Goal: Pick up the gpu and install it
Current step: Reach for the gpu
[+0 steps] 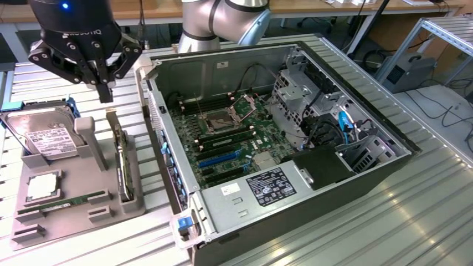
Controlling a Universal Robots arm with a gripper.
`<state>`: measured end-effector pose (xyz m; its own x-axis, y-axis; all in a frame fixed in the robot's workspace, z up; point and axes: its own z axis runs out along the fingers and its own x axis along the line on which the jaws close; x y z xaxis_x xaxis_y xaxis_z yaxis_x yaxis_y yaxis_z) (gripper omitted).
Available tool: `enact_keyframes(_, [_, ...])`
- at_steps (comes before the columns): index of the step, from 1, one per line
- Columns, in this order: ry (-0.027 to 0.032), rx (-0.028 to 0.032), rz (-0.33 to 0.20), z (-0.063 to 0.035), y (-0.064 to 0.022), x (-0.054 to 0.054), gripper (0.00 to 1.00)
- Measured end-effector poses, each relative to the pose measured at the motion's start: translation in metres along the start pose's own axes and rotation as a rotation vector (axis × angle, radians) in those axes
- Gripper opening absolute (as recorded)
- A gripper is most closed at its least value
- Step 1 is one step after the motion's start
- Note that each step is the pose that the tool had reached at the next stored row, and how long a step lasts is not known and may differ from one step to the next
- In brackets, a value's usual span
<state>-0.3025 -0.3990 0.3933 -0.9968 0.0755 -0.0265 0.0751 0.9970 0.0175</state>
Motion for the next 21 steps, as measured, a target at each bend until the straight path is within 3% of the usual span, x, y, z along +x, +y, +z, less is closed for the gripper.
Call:
enact_keyframes(7, [-0.0001,0.0014,0.0,-0.0001,-0.0054,0.002,0.11])
enact_keyframes(14, [-0.0002,0.0026,0.0,-0.0003,-0.0192,0.003,0.11])
enact_keyframes(21, [-0.0002,0.0026,0.0,-0.0003,-0.0225,0.002,0.11])
